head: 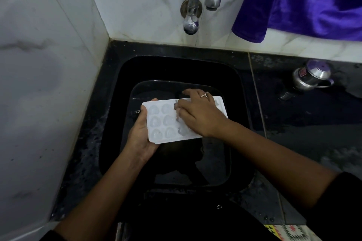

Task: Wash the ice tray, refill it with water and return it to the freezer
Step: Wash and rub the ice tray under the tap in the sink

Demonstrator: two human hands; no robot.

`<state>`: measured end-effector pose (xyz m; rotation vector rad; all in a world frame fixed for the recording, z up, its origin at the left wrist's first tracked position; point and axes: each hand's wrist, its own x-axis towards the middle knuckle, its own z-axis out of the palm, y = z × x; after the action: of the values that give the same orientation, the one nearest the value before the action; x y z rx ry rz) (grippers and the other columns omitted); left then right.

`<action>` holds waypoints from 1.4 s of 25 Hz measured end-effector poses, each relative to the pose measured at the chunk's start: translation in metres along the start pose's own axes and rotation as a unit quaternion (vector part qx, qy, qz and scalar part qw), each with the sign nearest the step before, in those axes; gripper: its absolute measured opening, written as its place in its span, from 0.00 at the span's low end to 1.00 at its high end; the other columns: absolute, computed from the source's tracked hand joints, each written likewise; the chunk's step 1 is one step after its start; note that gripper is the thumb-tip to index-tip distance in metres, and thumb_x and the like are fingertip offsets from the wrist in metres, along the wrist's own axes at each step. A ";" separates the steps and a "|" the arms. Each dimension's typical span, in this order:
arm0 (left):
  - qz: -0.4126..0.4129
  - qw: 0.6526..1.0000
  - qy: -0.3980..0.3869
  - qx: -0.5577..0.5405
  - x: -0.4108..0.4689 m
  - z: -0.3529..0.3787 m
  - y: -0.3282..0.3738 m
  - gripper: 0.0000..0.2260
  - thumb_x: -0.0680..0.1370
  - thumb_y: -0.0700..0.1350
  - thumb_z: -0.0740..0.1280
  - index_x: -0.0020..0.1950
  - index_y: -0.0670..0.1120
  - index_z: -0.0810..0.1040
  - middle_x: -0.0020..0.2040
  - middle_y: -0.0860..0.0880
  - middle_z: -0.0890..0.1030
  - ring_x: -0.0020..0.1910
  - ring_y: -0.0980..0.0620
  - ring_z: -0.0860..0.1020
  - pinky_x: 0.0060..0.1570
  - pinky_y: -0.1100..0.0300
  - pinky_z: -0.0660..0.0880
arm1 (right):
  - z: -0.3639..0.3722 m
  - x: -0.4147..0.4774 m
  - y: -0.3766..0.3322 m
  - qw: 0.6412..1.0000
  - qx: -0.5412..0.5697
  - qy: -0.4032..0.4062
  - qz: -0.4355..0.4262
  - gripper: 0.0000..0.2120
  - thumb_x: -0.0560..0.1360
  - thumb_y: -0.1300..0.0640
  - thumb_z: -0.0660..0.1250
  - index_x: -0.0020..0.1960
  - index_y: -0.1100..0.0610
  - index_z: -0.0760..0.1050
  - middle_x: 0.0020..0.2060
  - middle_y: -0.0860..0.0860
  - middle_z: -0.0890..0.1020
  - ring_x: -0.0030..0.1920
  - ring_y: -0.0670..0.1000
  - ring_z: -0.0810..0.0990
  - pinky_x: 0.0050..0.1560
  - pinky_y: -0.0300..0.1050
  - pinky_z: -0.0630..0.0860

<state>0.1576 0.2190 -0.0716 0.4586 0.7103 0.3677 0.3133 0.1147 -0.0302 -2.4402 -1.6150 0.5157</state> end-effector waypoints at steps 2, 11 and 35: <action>-0.005 1.000 0.003 -0.001 0.001 -0.002 -0.002 0.21 0.87 0.59 0.54 0.74 0.52 0.76 0.66 0.41 0.84 0.58 0.42 0.86 0.50 0.45 0.86 | -0.005 0.003 0.005 0.995 -0.098 0.005 -0.021 0.24 0.82 0.42 0.48 0.64 0.46 0.79 0.73 0.57 0.70 0.75 0.62 0.64 0.77 0.70 0.49; 0.003 1.000 0.010 -0.017 0.002 -0.007 0.000 0.21 0.88 0.59 0.53 0.72 0.51 0.77 0.64 0.42 0.85 0.58 0.42 0.86 0.49 0.44 0.85 | -0.006 -0.003 0.016 0.996 -0.069 0.003 -0.053 0.26 0.82 0.40 0.45 0.74 0.40 0.72 0.82 0.57 0.60 0.82 0.63 0.51 0.79 0.70 0.43; 0.024 0.999 -0.010 -0.027 -0.035 -0.013 0.023 0.23 0.87 0.60 0.54 0.63 0.51 0.85 0.65 0.39 0.84 0.57 0.40 0.86 0.54 0.40 0.84 | -0.007 -0.024 -0.039 0.996 -0.042 0.069 -0.032 0.30 0.80 0.41 0.44 0.73 0.50 0.71 0.80 0.60 0.63 0.81 0.63 0.57 0.80 0.68 0.48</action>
<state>0.1204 0.2253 -0.0501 0.4282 0.6693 0.4252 0.2738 0.1088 -0.0059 -2.4133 -1.6833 0.2691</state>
